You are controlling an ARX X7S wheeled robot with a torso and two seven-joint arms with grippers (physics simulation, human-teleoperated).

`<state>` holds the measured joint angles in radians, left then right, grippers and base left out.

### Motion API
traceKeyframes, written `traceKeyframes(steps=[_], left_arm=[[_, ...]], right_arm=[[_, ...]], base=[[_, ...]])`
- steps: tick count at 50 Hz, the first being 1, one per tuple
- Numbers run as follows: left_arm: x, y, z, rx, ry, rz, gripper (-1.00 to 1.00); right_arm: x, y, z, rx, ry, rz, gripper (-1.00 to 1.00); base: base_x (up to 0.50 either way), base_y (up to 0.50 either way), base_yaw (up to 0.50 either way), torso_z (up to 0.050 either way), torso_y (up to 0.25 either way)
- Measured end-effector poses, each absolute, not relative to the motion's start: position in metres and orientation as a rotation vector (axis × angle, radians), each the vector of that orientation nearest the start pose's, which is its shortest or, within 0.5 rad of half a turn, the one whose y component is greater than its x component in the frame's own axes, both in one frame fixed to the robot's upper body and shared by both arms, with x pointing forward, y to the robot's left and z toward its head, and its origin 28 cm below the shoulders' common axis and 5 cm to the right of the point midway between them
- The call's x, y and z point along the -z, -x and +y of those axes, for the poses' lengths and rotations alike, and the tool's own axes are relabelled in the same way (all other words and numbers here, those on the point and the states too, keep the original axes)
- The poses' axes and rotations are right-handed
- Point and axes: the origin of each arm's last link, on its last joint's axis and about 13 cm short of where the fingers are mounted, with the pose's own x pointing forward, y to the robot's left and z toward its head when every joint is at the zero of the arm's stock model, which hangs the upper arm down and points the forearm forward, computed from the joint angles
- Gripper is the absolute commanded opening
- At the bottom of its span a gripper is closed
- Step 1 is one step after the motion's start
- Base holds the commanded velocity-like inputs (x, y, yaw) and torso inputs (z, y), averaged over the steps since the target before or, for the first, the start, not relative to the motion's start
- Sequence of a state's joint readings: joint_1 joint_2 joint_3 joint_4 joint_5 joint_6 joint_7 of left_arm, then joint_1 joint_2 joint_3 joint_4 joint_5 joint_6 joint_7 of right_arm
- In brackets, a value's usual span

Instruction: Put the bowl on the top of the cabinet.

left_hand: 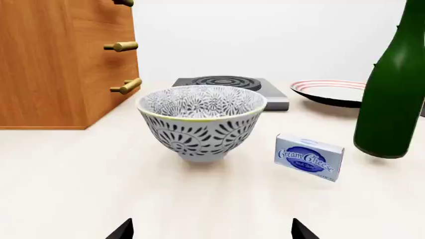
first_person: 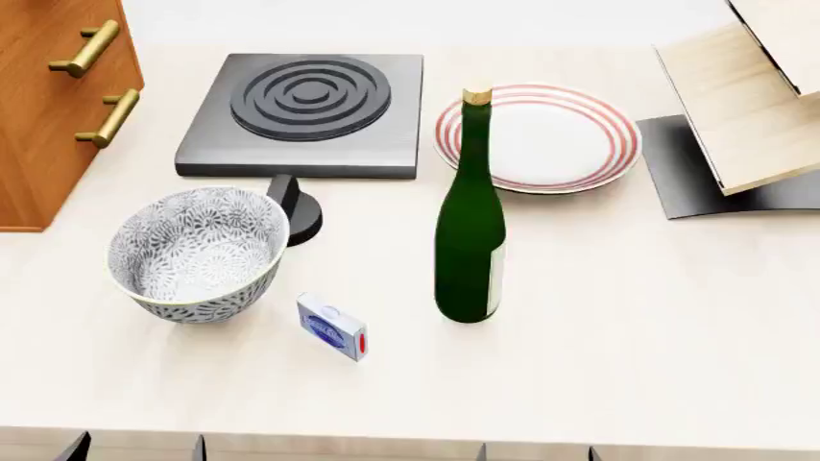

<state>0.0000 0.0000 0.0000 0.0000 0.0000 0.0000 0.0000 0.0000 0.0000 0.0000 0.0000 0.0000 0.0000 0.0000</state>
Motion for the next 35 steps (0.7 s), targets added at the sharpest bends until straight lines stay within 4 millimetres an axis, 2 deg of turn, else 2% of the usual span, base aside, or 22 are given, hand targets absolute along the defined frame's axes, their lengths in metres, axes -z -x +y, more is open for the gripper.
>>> traceKeyframes(steps=[17, 35], left_arm=[[-0.02, -0.214, 0.205, -0.01, -0.02, -0.017, 1.0], [-0.068, -0.224, 0.201, -0.01, -0.083, -0.133, 1.0]], right_arm=[[-0.02, -0.213, -0.097, 0.013, 0.031, 0.008, 1.0], [-0.088, -0.225, -0.099, -0.012, 0.107, -0.141, 1.0]], base=[[0.0, 0.0, 0.0, 0.0, 0.0], [0.0, 0.0, 0.0, 0.0, 0.0]])
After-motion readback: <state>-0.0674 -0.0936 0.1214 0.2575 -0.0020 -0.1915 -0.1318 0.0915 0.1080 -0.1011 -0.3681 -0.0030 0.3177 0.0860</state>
